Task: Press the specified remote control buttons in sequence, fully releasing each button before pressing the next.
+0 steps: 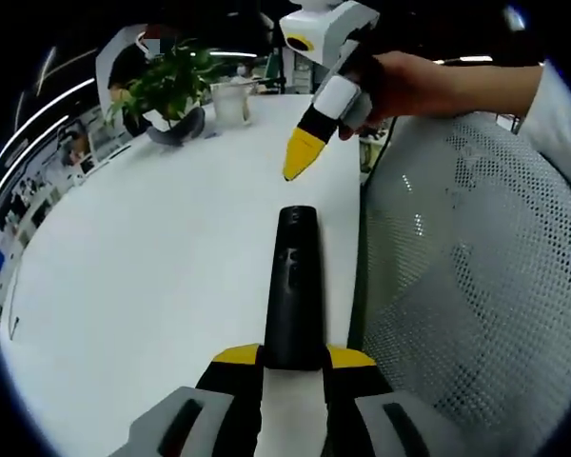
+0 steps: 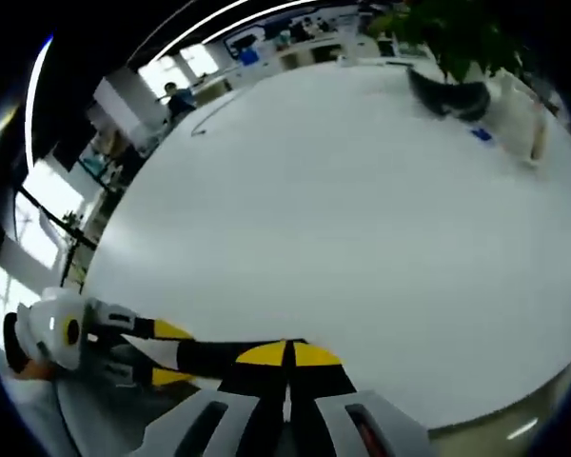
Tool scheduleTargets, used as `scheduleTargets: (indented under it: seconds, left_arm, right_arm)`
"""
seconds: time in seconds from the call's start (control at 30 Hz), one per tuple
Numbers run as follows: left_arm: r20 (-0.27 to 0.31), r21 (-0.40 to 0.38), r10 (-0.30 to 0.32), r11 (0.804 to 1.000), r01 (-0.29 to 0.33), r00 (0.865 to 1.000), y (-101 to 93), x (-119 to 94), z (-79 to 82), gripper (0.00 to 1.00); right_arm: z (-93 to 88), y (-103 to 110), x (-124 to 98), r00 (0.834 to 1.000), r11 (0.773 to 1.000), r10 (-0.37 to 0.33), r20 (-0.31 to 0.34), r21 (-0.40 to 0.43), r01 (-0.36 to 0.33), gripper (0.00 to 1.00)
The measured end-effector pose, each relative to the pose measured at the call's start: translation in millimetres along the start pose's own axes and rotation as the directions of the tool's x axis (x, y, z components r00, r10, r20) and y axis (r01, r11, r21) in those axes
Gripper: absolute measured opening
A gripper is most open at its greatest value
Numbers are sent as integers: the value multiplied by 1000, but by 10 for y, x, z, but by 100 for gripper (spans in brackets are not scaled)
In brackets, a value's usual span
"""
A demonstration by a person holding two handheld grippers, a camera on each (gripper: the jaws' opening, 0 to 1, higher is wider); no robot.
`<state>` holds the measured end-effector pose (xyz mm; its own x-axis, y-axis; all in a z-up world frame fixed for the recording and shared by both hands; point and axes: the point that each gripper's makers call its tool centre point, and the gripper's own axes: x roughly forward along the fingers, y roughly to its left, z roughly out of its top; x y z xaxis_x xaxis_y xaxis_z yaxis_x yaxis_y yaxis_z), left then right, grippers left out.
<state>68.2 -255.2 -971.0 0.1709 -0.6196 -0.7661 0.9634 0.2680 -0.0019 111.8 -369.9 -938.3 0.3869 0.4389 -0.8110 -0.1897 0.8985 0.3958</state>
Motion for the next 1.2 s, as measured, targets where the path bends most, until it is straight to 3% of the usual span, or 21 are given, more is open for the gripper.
scheduleTargets:
  seconds: [0.1,0.3,0.4,1.2]
  left_arm:
    - [11,5,-4,1000,4,1000,-1,2,1,23]
    - [22,13,-12,1000,12,1000,-16,24,22,23]
    - [22,11,-13,1000,13,1000,-15,23,22,23]
    - [30,5,-12,1000,12,999,-10,32,22,24]
  right_arm:
    - [-94,-18,47,999,1000,-3,-52,15,4,0]
    - [-129,-4,112,998,1000,-13,-64,-24,12,0]
    - [-180,-39,135,995,1000,-20,-97,-5,19,0]
    - [-190,-71,171,995,999,-38,-91,9,39,0]
